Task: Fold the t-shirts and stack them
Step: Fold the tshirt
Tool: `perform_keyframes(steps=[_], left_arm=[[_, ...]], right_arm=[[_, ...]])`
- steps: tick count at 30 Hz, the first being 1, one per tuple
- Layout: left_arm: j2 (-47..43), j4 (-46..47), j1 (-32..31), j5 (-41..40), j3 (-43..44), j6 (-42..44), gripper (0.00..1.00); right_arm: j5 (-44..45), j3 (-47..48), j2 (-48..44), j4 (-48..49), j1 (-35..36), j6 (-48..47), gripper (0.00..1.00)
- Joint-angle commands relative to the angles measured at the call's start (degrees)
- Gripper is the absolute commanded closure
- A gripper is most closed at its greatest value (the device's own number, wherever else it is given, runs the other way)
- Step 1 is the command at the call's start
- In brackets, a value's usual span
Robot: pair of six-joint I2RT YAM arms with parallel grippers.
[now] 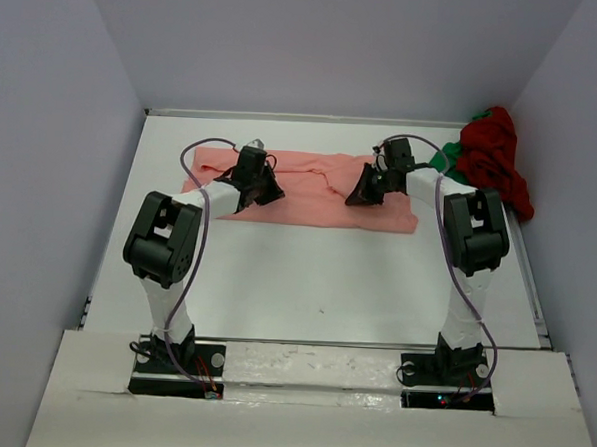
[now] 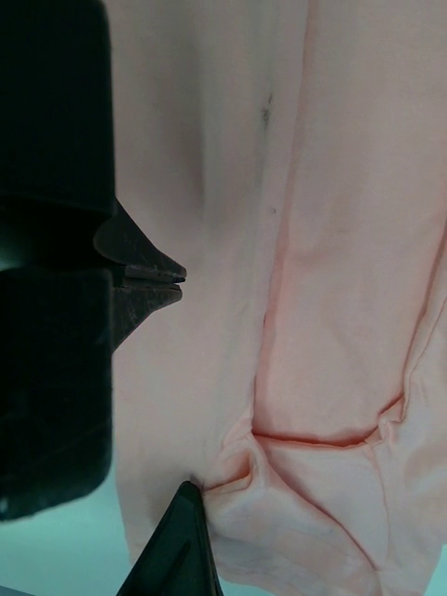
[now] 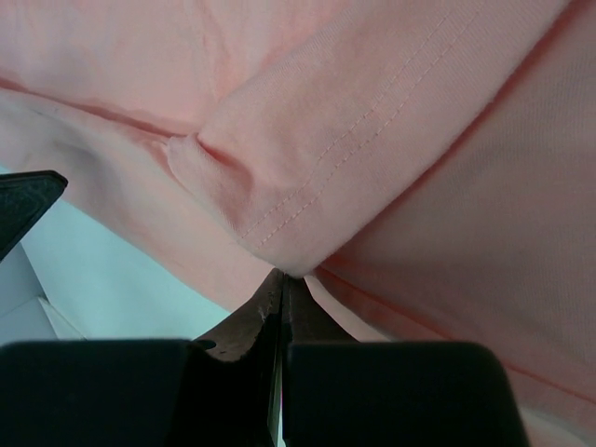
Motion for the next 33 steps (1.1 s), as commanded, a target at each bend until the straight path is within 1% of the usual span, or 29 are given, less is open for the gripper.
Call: perform_keyframes(steps=[1,9,15,22,23,26,27,28,30,33], left_arm=[[1.36,-0.65,-0.26,0.01,2.66,1.01,1.0],[3.47,-2.24,-0.7,-0.69,2.84,2.24,1.0],[4.61,-2.5,-0.96,-0.26,2.84,2.59,1.0],[4.44,-2.5,-2.1,-0.78,1.78,2.6,1.0],[4.53,-2.5,-2.1,-0.7,1.7,2.68,1.0],[4.61,-2.5,-2.45,-0.61,1.43,2.68,1.0],[4.53,-2.5,-2.54,-0.61,1.34,2.6,1.0],[4.35,-2.5,-2.72,-0.52,1.08,2.6,1.0],[3.91,-2.33,-3.07,-0.78,0.56,2.51,1.0],[2.07,-1.54,-3.16,-1.92,-0.41,2.51,1.0]], right_arm=[[1.22,3.37,1.19,0.5,0.55,-0.27,1.0],[2.36,11.19,5.32,-1.6,0.55,-1.15,1.0],[2.45,19.36,9.71,-3.71,0.55,-1.33,1.0],[1.31,33.07,16.39,-6.44,0.55,-1.24,1.0],[0.87,37.17,18.57,-6.53,0.55,-1.41,1.0],[-1.32,44.22,21.75,-6.35,0.55,-2.55,1.0],[-1.85,48.25,23.24,-6.44,0.55,-2.65,1.0],[-2.46,49.68,23.6,-6.18,0.55,-2.82,1.0],[-4.4,51.01,22.56,-4.52,0.55,-3.43,1.0],[-5.63,47.17,18.44,-1.88,0.55,-4.31,1.0]])
